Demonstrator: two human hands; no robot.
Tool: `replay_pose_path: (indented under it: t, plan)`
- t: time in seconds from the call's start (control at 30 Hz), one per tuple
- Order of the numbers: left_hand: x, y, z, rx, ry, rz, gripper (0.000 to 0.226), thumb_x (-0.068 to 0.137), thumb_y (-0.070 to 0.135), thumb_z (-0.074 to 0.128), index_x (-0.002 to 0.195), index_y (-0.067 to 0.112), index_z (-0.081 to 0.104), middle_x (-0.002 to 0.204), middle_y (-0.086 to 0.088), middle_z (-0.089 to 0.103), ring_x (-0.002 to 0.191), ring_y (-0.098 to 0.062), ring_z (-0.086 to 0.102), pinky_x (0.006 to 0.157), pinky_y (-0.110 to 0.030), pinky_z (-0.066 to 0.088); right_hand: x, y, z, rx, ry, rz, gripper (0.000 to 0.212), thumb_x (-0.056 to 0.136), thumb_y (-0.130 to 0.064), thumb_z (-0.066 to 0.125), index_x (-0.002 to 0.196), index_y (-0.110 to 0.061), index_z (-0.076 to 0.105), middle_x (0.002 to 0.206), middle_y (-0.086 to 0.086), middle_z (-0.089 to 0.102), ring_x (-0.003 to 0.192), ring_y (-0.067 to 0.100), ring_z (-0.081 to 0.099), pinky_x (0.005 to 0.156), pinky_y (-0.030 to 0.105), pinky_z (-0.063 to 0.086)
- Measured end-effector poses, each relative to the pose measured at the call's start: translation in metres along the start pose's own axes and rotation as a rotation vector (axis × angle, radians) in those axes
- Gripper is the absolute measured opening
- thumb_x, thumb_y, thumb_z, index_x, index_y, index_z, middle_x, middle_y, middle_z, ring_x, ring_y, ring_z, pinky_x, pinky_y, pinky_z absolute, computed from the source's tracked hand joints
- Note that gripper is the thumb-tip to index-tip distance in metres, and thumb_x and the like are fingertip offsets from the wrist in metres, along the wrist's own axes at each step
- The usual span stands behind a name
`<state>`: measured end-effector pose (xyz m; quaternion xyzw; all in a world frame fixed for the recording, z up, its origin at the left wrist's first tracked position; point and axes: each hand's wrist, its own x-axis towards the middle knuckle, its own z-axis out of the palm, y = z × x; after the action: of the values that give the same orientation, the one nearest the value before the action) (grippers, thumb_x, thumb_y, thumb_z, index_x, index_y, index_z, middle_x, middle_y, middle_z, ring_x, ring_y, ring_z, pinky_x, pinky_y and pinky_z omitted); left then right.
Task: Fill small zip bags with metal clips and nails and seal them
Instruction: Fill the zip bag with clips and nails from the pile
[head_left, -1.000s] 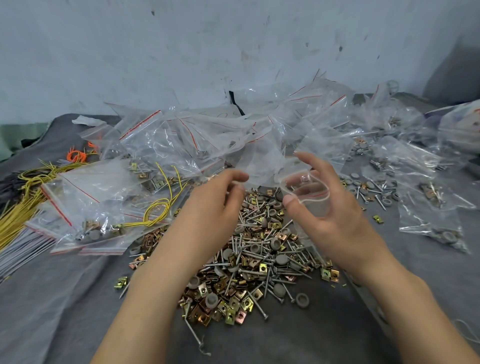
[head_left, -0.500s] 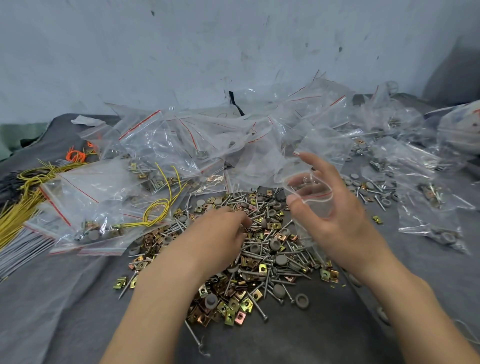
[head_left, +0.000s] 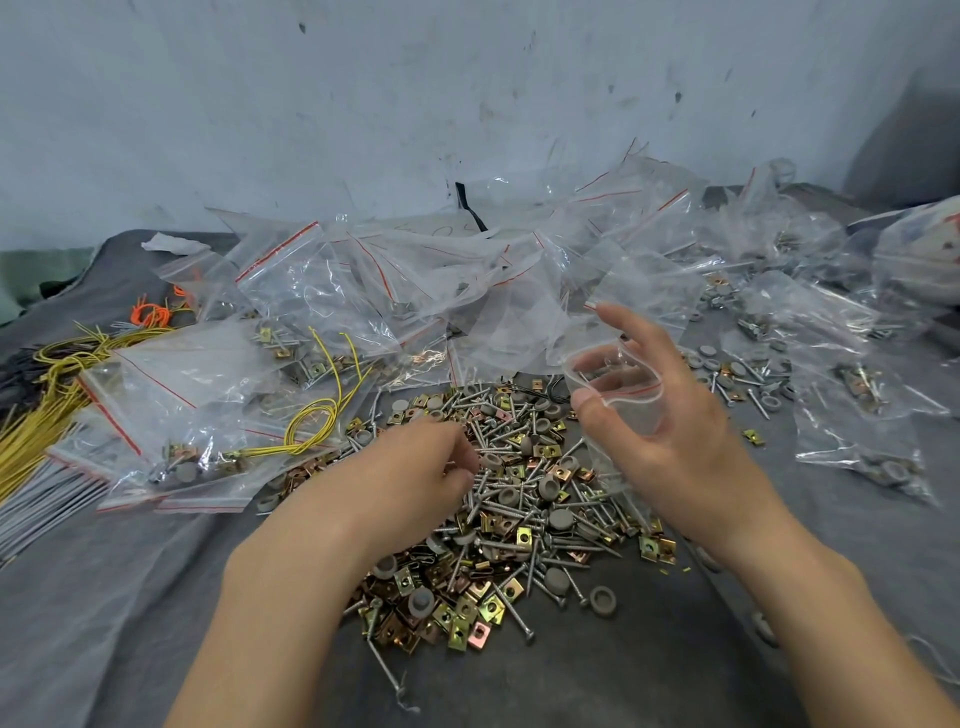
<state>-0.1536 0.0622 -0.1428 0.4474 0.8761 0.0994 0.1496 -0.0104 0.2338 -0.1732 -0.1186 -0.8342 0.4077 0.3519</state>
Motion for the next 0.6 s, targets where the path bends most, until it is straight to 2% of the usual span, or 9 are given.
replay_pose_path:
  t: [0.13,0.2,0.27,0.37,0.47,0.57,0.6]
  plan:
    - [0.0,0.005,0.003,0.079,0.013,-0.07,0.043,0.099,0.051,0.045,0.087,0.014,0.063,0.1,0.004,0.048,0.083,-0.01,0.053,0.07,-0.03,0.042,0.0,-0.001,-0.001,0.002,-0.002,0.002,0.06,0.089,-0.042,0.062,0.145,-0.036,0.041,0.111,-0.022,0.063,0.105,-0.001,0.061,0.083,0.003,0.041]
    - [0.0,0.01,0.006,0.142,0.012,-0.097,0.048,0.098,0.051,0.046,0.074,0.012,0.057,0.101,-0.001,0.049,0.098,-0.019,0.055,0.085,-0.037,0.048,0.0,0.0,-0.001,0.005,-0.002,0.004,0.06,0.089,-0.043,0.062,0.145,-0.037,0.04,0.111,-0.021,0.064,0.105,-0.001,0.061,0.084,0.004,0.041]
    - [-0.002,0.016,0.007,0.192,0.006,-0.114,0.047,0.097,0.05,0.049,0.066,0.015,0.046,0.111,-0.008,0.053,0.12,-0.029,0.049,0.1,-0.044,0.044,0.0,0.0,-0.001,0.004,-0.002,0.004,0.06,0.089,-0.043,0.062,0.144,-0.039,0.04,0.112,-0.021,0.063,0.106,-0.001,0.061,0.084,0.004,0.041]
    - [-0.004,0.024,0.007,0.225,-0.017,-0.125,0.036,0.096,0.047,0.054,0.075,0.018,0.053,0.124,-0.01,0.049,0.122,-0.029,0.044,0.102,-0.047,0.042,0.0,-0.001,0.0,-0.002,0.003,-0.007,0.058,0.091,-0.041,0.063,0.145,-0.038,0.04,0.113,-0.022,0.062,0.106,-0.001,0.061,0.083,0.003,0.041]
    - [-0.004,0.025,0.008,0.257,-0.046,-0.117,0.03,0.097,0.041,0.055,0.079,0.018,0.05,0.126,-0.01,0.047,0.123,-0.029,0.043,0.1,-0.047,0.044,0.001,-0.002,0.001,-0.004,0.007,-0.009,0.059,0.09,-0.041,0.062,0.144,-0.037,0.041,0.112,-0.024,0.062,0.105,-0.002,0.062,0.081,0.002,0.042]
    - [-0.003,0.024,0.007,0.266,-0.059,-0.102,0.021,0.099,0.033,0.053,0.098,0.015,0.062,0.126,-0.01,0.047,0.124,-0.029,0.042,0.102,-0.047,0.043,0.0,-0.002,0.0,-0.004,0.001,-0.007,0.058,0.09,-0.04,0.063,0.144,-0.037,0.041,0.112,-0.024,0.062,0.105,-0.003,0.061,0.082,0.002,0.041]
    - [-0.003,0.023,0.007,0.268,-0.066,-0.098,0.019,0.099,0.03,0.052,0.098,0.014,0.063,0.125,-0.01,0.048,0.124,-0.03,0.042,0.103,-0.047,0.043,0.0,-0.002,0.0,-0.004,-0.001,-0.007,0.058,0.091,-0.039,0.063,0.144,-0.037,0.041,0.112,-0.024,0.062,0.105,-0.003,0.061,0.082,0.002,0.041]
